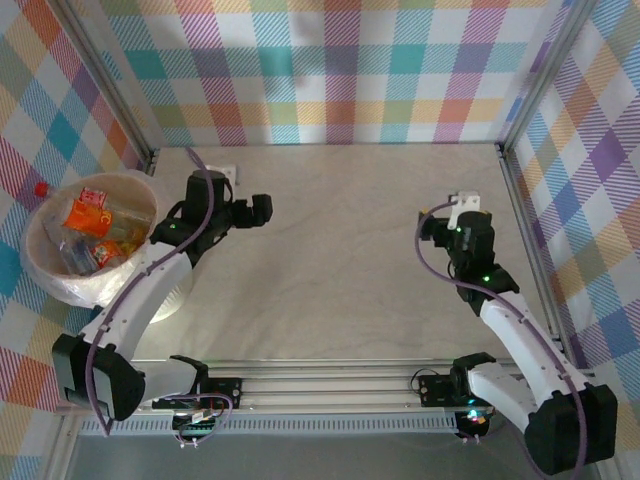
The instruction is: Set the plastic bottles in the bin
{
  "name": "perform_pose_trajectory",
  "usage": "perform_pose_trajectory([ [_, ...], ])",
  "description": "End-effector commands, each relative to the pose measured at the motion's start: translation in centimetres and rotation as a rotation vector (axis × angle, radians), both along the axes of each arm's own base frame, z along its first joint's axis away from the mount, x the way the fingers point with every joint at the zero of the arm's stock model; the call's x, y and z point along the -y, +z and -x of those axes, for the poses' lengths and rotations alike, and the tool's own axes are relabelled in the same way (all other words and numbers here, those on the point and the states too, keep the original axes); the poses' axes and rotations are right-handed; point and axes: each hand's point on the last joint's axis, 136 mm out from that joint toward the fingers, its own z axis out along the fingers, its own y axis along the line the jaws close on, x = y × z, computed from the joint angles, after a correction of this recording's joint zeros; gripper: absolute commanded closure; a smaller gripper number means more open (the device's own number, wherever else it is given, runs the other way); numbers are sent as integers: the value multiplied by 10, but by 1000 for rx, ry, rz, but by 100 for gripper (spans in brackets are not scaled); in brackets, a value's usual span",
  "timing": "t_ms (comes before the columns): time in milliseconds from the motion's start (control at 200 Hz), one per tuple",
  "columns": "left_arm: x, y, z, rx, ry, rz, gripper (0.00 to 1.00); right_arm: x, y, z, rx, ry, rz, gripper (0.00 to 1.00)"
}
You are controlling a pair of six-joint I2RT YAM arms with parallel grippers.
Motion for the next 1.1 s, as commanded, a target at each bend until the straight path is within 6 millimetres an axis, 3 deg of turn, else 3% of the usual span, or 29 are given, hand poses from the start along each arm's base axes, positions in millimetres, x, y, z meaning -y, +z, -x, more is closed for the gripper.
perform_pose_trajectory([
  [0, -22, -17, -10, -12, 64, -111, 0, 19, -36, 5, -82, -39, -59, 0],
  [190, -38, -69, -22, -70, 96, -157, 0, 26, -88, -2, -217, 8, -144, 0],
  [390, -62, -103, -31, 10, 174, -213, 0, 26, -109, -18, -153, 74, -168, 0],
  [500, -68, -118, -30, 38, 187, -220, 0, 15, -121, -23, -149, 175, -193, 0],
  [655, -79, -131, -36, 82, 201, -208, 0, 15, -114, -36, -83, 188, -179, 0],
  [870, -104, -145, -45, 99, 197, -103, 0, -3, -100, -46, 25, 296, -226, 0],
  [1095, -109, -158, -26, 237, 226, -74, 0, -4, -120, -39, 94, 303, -212, 0],
])
